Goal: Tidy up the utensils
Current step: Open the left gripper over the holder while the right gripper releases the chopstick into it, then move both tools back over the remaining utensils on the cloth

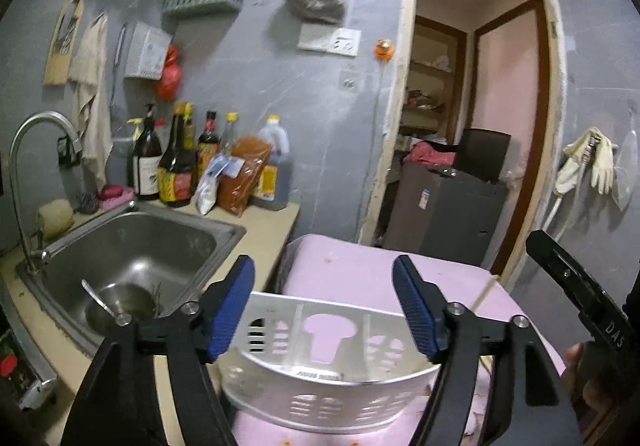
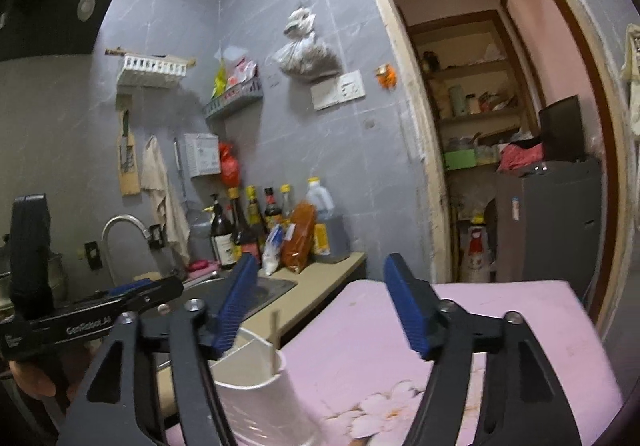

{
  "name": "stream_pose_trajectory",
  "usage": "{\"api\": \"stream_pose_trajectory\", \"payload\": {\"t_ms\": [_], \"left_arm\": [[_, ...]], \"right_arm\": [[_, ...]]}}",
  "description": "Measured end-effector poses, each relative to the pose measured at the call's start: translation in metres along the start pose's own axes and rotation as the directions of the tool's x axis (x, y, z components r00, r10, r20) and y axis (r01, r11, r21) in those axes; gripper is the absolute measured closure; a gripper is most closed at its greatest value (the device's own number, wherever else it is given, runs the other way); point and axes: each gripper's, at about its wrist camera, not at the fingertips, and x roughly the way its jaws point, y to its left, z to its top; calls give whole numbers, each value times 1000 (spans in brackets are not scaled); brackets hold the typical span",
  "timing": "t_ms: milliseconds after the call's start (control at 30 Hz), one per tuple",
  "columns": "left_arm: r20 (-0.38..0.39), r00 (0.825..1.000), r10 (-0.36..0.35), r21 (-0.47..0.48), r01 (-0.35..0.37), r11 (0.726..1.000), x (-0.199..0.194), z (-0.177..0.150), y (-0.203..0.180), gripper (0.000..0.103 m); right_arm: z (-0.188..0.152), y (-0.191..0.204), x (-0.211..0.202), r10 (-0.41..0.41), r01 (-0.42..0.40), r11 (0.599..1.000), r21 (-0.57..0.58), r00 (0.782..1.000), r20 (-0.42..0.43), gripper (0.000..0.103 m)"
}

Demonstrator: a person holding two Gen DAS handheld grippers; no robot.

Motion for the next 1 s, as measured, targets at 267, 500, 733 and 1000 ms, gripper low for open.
{"api": "stream_pose_trajectory", "payload": {"t_ms": [267, 500, 733, 1000], "left_arm": [[80, 995, -66, 11, 65, 998, -11, -1, -35, 7], [80, 991, -108, 23, 106, 994, -14, -10, -63, 4], [32, 984, -173, 72, 170, 983, -11, -27, -99, 4], [-93, 971, -220, 127, 231, 965, 6, -58, -134, 4]], "right_arm": [[13, -30, -45, -92, 94, 995, -39, 995, 42, 5], [16, -51, -82, -163, 167, 982, -90, 985, 50, 0], [8, -76, -101, -237, 237, 963, -127, 971, 20, 0], [-12, -111, -103, -312, 301, 945, -126, 946, -82, 0]]}}
